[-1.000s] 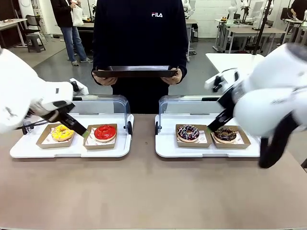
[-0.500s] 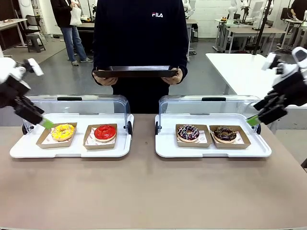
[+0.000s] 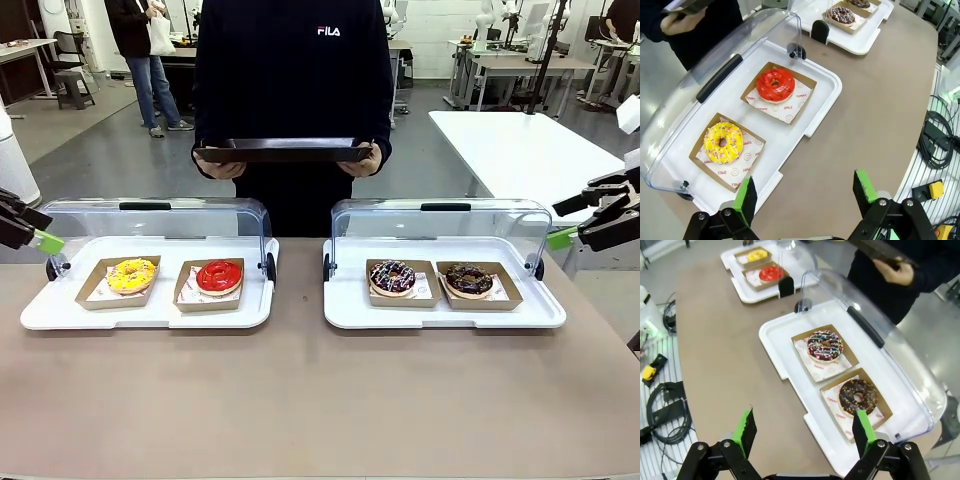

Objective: Provide the desired donut to the person.
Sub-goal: Pick up and lift the Paper togo box containing the Donut pointed at by the person.

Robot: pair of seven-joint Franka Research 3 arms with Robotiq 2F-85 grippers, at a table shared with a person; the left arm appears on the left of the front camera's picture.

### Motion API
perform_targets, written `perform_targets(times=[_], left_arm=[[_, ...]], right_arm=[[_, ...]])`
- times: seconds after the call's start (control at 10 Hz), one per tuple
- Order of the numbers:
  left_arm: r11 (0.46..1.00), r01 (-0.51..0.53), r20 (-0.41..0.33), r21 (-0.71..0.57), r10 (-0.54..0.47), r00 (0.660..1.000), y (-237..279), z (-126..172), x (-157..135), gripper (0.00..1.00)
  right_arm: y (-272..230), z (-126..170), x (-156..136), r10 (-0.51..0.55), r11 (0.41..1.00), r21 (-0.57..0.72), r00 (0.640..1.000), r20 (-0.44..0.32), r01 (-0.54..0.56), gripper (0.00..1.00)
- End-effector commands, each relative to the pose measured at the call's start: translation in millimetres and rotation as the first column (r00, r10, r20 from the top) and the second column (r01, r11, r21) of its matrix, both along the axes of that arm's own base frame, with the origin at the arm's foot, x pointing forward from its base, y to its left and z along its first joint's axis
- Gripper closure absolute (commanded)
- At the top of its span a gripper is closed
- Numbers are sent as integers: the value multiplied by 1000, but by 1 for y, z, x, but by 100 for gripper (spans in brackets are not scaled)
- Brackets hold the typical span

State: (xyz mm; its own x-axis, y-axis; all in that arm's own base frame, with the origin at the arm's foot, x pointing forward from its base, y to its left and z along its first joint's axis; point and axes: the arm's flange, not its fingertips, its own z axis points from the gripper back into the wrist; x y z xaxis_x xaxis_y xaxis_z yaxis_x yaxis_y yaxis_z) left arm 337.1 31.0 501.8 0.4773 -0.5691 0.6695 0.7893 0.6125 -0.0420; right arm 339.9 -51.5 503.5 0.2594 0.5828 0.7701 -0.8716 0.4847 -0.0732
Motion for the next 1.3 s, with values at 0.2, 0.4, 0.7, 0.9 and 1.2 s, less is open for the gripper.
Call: perform_targets(times=[0.2, 0.4, 0.7, 0.9, 1.2], left_arm=[[998, 29, 59, -56, -26, 998, 10, -13, -27, 0], [998, 45, 88, -45, -41, 995, 10, -9, -28, 0], [997, 42, 144, -70, -32, 989, 9, -9, -24, 0], [997, 47, 152, -58, -38, 988, 10, -10, -24, 0], [996, 47, 180, -74, -33, 983, 10, -7, -27, 0]], right_arm=[[-11, -1, -12, 45, 997, 58, 997, 56, -48, 0], [-12, -2, -13, 52, 995, 80, 995, 90, -59, 0], [-12, -1, -16, 60, 994, 81, 992, 115, -69, 0], [-11, -1, -16, 52, 995, 80, 991, 122, -62, 0], [-10, -1, -17, 55, 995, 77, 989, 139, -66, 0]])
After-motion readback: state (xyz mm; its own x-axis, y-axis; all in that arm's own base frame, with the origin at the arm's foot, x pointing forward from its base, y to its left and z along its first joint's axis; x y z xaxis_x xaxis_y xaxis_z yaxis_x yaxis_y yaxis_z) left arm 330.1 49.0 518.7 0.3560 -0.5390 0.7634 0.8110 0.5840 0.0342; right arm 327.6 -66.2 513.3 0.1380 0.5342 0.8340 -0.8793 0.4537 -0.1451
